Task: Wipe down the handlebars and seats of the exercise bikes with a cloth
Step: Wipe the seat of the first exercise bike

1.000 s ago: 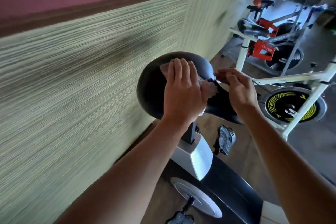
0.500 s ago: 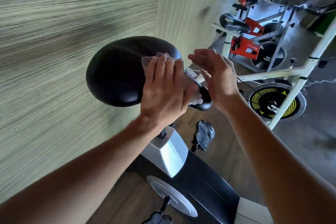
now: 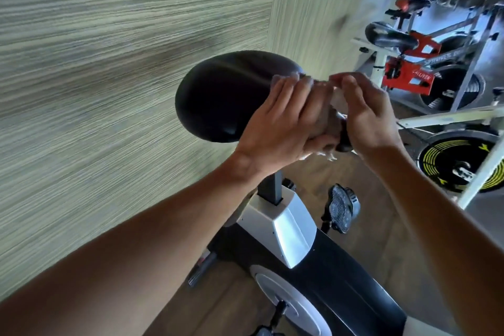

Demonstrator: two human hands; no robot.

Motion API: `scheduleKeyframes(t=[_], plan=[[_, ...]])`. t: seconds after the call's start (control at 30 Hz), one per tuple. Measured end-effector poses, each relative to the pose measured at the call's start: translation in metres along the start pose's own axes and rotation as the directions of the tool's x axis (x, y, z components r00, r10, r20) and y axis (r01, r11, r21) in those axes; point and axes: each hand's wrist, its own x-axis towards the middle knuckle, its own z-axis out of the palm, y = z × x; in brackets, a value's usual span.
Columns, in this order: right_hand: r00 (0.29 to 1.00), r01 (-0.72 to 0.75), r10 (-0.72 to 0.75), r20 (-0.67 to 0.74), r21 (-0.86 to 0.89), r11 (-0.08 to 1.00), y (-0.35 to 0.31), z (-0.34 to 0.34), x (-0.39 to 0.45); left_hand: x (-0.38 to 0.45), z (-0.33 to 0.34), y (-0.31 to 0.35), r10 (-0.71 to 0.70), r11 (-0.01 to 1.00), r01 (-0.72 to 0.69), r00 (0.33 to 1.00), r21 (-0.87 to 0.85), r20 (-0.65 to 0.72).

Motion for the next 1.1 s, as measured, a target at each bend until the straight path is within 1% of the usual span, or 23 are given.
scheduleKeyframes(t=[0.07,0.13,0.2,0.27,0.33,0.4,0.5,0.57,0.7,0.8,0.87,0.93,1.0,1.07,1.1], plan=[[0.999,0.052,-0.052,-0.002,-0.080,0.995,-0.010,0.015,0.000,-0.013,-0.005,-0.026,-0.027,0.993,0.023,0.999,0.117,0.035],[0.994,0.101,-0.090,0.060,-0.208,0.973,-0.019,0.026,-0.002,-0.024,-0.011,-0.042,-0.063,0.989,0.057,0.997,0.135,0.044],[0.981,0.163,-0.109,0.158,-0.393,0.905,-0.025,0.034,-0.004,-0.035,-0.016,-0.048,-0.108,0.989,0.103,0.993,0.109,0.049],[0.968,0.217,-0.115,0.222,-0.519,0.827,-0.029,0.039,-0.002,-0.047,-0.019,-0.054,-0.140,0.987,0.137,0.990,0.090,0.028],[0.953,0.277,-0.144,0.265,-0.579,0.767,-0.031,0.046,0.001,-0.059,-0.022,-0.063,-0.150,0.987,0.151,0.988,0.053,-0.018],[0.930,0.347,-0.168,0.328,-0.629,0.695,-0.031,0.054,0.004,-0.069,-0.025,-0.071,-0.194,0.981,0.194,0.979,-0.003,-0.061],[0.918,0.367,-0.132,0.373,-0.678,0.637,-0.032,0.063,0.006,-0.083,-0.025,-0.079,-0.264,0.963,0.252,0.954,-0.096,-0.142],[0.920,0.350,-0.092,0.382,-0.690,0.633,-0.035,0.067,0.008,-0.090,-0.023,-0.090,-0.253,0.959,0.227,0.955,-0.167,-0.154],[0.932,0.279,-0.002,0.362,-0.715,0.641,-0.043,0.081,0.010,-0.095,-0.020,-0.127,-0.187,0.936,0.152,0.979,-0.317,-0.083],[0.949,0.207,0.059,0.310,-0.753,0.624,-0.043,0.088,0.011,-0.087,-0.024,-0.153,-0.080,0.879,0.063,0.997,-0.472,-0.015],[0.956,0.139,0.119,0.267,-0.772,0.620,-0.045,0.093,0.013,-0.080,-0.028,-0.160,-0.026,0.837,0.048,0.998,-0.544,0.049],[0.954,0.062,0.198,0.224,-0.796,0.602,-0.048,0.100,0.012,-0.076,-0.033,-0.154,-0.045,0.800,0.096,0.994,-0.593,0.101],[0.948,-0.040,0.279,0.153,-0.814,0.580,-0.055,0.114,0.013,-0.070,-0.040,-0.157,-0.109,0.707,0.217,0.974,-0.673,0.199],[0.944,-0.141,0.324,0.059,-0.817,0.560,-0.061,0.128,0.017,-0.061,-0.043,-0.160,-0.218,0.595,0.371,0.929,-0.713,0.300],[0.936,-0.192,0.353,0.016,-0.814,0.548,-0.064,0.134,0.021,-0.055,-0.042,-0.160,-0.264,0.558,0.416,0.909,-0.718,0.321]])
